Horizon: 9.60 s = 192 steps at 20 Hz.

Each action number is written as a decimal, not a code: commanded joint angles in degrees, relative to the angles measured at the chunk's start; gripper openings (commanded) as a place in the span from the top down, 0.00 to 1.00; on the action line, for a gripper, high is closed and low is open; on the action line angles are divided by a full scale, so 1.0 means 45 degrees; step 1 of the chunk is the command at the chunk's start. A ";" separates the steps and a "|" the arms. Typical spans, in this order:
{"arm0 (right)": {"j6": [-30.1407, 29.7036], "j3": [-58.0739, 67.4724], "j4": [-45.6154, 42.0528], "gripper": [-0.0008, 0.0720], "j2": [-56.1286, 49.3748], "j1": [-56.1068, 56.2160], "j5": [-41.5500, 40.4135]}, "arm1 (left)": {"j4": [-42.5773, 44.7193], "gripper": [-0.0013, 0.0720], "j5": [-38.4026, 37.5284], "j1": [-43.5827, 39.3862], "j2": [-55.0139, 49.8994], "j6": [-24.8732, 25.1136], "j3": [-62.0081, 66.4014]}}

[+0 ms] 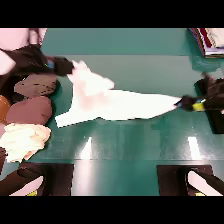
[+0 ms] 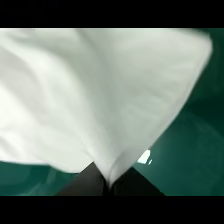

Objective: Fold the shirts.

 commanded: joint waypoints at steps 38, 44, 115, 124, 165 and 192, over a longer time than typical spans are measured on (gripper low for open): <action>0.1545 1.0234 -0.1185 0.39 -0.7572 0.1064 0.4391 | 0.0738 0.26 -0.3133 0.2623 -0.7106 -0.0287 0.5838; 0.0869 0.6683 -0.0607 0.39 -0.4784 -0.0219 0.4512 | 0.0738 0.26 -0.4677 0.3317 -0.4381 0.0573 0.0631; 0.1642 1.5475 -0.3575 0.97 0.1171 -0.1010 0.3215 | -0.0865 0.96 -0.0986 0.2152 0.2793 -0.0330 0.8131; 0.1651 1.0865 -0.5615 0.97 -0.4512 0.0996 0.4546 | -0.0957 0.95 -0.2142 0.2152 -0.2458 -0.0461 0.2477; 0.1579 0.1171 -0.2545 0.48 -0.0393 0.0471 0.1501 | -0.1161 0.40 -0.4333 0.3026 0.2001 -0.0695 -1.0331; 0.2074 -0.4541 -0.4512 0.23 0.0136 -0.5212 0.2574 | -0.3837 0.96 -0.2244 0.3026 0.2579 0.0675 -1.1288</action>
